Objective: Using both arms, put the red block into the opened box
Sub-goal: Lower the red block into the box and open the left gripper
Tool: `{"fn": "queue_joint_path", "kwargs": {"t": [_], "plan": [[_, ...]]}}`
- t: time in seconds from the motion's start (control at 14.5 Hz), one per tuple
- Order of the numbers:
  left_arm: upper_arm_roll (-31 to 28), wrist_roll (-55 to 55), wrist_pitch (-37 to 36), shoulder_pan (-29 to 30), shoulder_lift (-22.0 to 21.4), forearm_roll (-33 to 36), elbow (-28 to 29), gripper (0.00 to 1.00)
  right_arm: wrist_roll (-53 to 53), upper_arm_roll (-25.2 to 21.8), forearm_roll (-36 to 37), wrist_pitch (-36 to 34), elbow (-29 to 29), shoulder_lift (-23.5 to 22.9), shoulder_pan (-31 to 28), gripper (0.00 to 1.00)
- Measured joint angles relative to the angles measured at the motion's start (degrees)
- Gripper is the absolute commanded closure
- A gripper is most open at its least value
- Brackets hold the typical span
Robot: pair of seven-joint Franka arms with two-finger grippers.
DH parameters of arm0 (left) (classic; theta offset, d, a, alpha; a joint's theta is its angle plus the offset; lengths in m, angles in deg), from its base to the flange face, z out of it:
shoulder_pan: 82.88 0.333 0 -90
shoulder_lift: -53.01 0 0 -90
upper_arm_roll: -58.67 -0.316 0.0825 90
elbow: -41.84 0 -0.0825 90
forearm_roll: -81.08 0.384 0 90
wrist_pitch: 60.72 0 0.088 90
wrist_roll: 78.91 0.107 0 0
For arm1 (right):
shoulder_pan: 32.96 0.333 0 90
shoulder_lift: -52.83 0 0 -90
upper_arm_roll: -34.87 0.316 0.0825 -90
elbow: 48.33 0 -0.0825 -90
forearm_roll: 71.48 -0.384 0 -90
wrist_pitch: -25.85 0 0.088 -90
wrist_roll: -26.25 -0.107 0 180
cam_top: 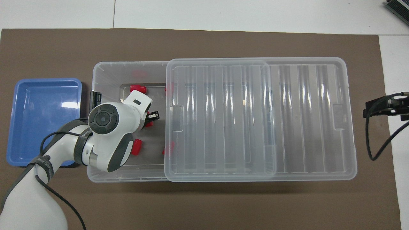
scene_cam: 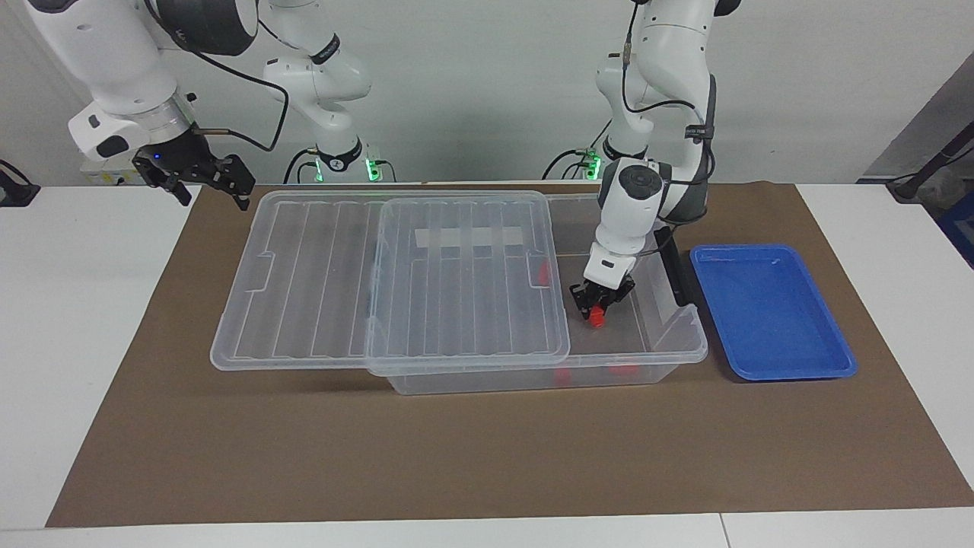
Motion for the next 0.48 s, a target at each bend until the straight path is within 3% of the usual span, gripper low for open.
{"fn": "queue_joint_path", "kwargs": {"t": [0.14, 0.21, 0.28, 0.34, 0.48], "plan": [[0.00, 0.00, 0.22, 0.00, -0.06, 0.00, -0.05, 1.00, 0.00, 0.00, 0.00, 0.00, 0.00, 0.00, 0.00, 0.00], [-0.01, 0.00, 0.24, 0.00, -0.06, 0.00, -0.05, 0.72, 0.00, 0.00, 0.00, 0.00, 0.00, 0.00, 0.00, 0.00], [0.00, 0.01, 0.25, 0.00, -0.06, 0.00, -0.05, 0.28, 0.00, 0.00, 0.00, 0.00, 0.00, 0.00, 0.00, 0.00], [-0.01, 0.06, 0.26, 0.00, -0.06, 0.01, -0.05, 0.00, 0.00, 0.00, 0.00, 0.00, 0.00, 0.00, 0.00, 0.00], [0.00, 0.28, 0.27, 0.00, 0.12, 0.05, 0.04, 0.00, 0.00, 0.00, 0.00, 0.00, 0.00, 0.00, 0.00, 0.00]]}}
